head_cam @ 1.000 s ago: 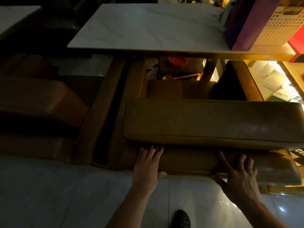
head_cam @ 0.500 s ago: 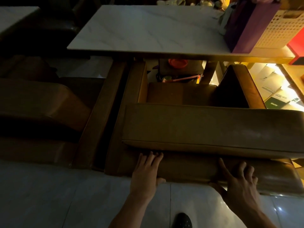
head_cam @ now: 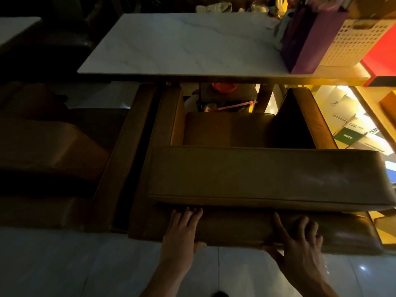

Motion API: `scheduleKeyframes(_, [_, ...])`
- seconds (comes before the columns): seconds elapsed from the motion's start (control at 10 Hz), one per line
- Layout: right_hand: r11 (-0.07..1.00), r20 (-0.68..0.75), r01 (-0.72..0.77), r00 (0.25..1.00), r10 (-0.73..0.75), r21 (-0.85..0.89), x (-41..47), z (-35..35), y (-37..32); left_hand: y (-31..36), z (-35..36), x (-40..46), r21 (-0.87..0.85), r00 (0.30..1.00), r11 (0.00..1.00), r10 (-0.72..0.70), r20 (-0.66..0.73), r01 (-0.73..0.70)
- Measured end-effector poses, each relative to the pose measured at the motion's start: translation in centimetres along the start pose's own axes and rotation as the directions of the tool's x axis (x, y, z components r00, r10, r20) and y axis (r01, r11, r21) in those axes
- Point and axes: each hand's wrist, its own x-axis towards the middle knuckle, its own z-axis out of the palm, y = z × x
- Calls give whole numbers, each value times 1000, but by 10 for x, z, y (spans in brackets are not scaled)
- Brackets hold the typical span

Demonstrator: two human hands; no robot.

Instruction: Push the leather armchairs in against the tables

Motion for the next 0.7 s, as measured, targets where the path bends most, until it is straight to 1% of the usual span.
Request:
scheduleKeyframes(0.1, [994,100,-8,995,19,-107,0,4,4,3,-5,2,30,999,999,-12,46,11])
scheduleKeyframes(0.2, [991,128,3,992,14,-131,2,1,7,7,-12,3,36,996,999,-10,83,7])
scheduleKeyframes(0.3, [994,158,25,987,-8,-110,-1,-8,9,7,-23,3,27,986,999,-29,162,25])
scheduleKeyframes(0.4, [999,204,33,979,-23,-43,-6,-22,14,10,-39,-4,-32,957,999,-25,289,35])
scheduleKeyframes(0.6, [980,184,112,973,-142,163,-46,-53,15,13,-78,-43,-58,928,997,-17,372,42])
scheduleKeyframes(0.7, [972,199,175,959,-204,156,-73,-63,7,10,-106,-66,-127,878,985,-41,477,115])
